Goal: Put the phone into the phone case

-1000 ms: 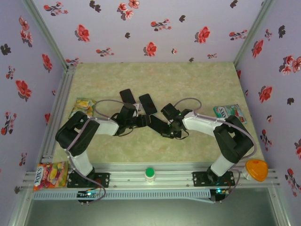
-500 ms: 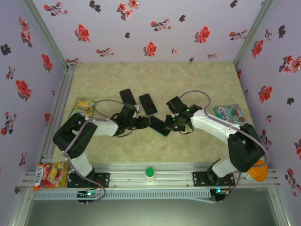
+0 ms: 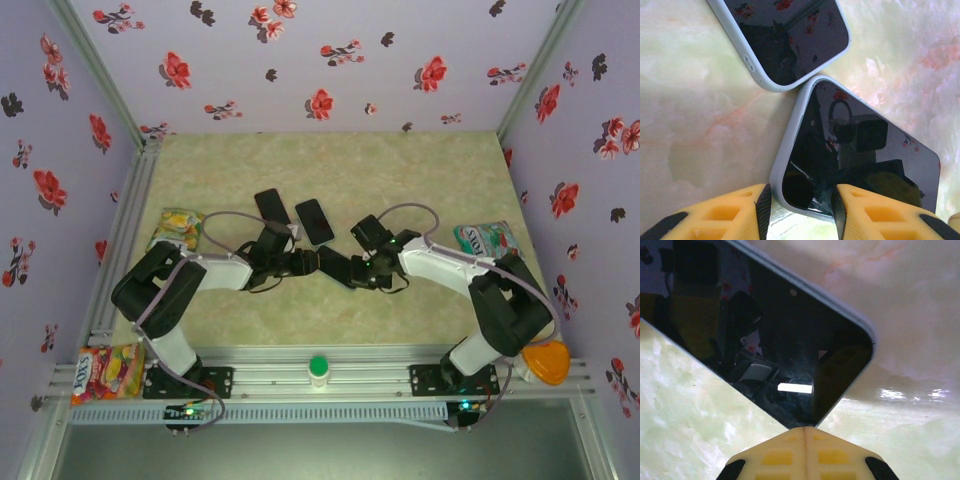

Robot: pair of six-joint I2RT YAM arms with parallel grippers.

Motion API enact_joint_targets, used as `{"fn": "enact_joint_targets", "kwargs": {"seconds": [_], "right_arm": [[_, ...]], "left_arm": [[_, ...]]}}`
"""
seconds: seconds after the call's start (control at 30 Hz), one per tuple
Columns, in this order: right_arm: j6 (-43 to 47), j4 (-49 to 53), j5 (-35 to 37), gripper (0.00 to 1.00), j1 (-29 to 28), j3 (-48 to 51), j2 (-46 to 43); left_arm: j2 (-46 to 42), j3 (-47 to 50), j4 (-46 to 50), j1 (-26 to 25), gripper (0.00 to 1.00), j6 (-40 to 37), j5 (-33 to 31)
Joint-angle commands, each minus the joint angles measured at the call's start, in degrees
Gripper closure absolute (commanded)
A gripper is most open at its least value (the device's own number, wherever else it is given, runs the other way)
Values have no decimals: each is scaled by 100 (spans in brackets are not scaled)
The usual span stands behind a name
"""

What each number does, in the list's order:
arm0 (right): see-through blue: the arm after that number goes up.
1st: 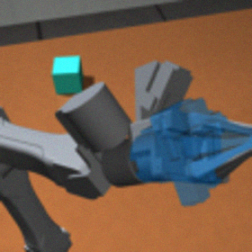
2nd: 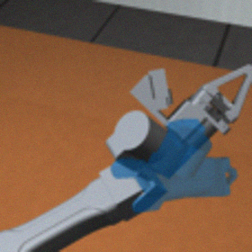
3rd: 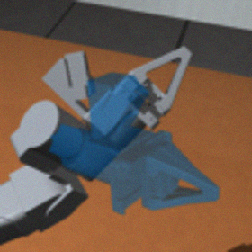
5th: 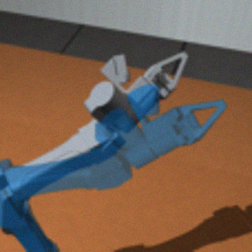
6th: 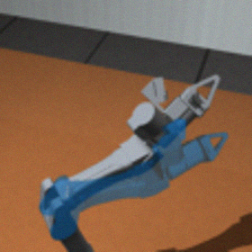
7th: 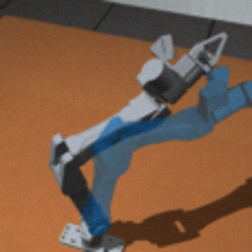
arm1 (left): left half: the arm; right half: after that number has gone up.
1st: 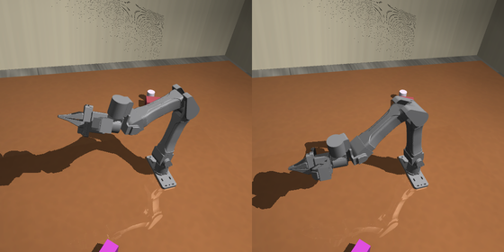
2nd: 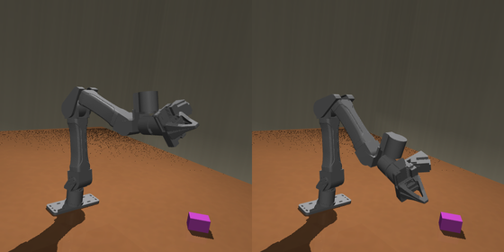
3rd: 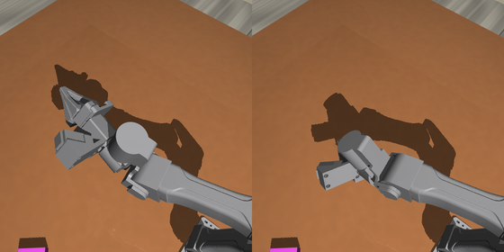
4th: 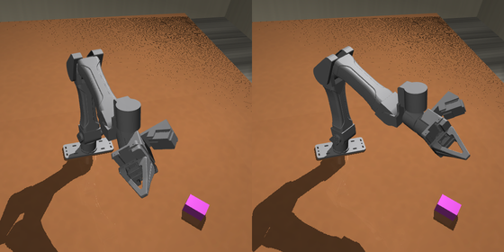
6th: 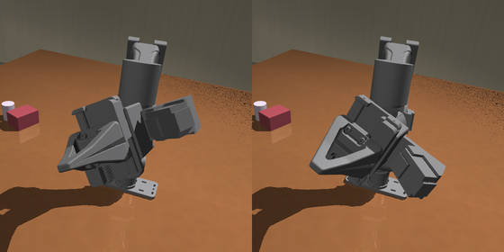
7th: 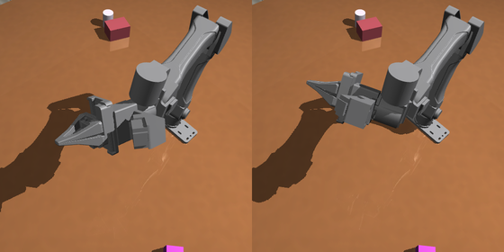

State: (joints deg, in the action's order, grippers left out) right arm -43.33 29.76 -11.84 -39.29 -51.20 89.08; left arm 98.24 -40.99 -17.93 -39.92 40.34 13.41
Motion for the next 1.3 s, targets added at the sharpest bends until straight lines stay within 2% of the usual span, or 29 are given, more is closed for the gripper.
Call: {"fn": "enact_joint_targets", "kwargs": {"seconds": [0.0,0.27,0.87,1.27], "right_arm": [[-192,-245,-74,97,-164,75,165],[-250,-288,30,98,-254,101,413],[-219,-2,241,97,-224,-30,-39],[-229,-179,208,98,-184,237,275]], "left_arm": [[-111,-18,-5,-40,59,-77,-128],[-138,-9,29,-40,59,-115,-134],[-138,59,-45,-34,59,-87,-132],[-138,86,-61,-38,59,-73,-132]]}}
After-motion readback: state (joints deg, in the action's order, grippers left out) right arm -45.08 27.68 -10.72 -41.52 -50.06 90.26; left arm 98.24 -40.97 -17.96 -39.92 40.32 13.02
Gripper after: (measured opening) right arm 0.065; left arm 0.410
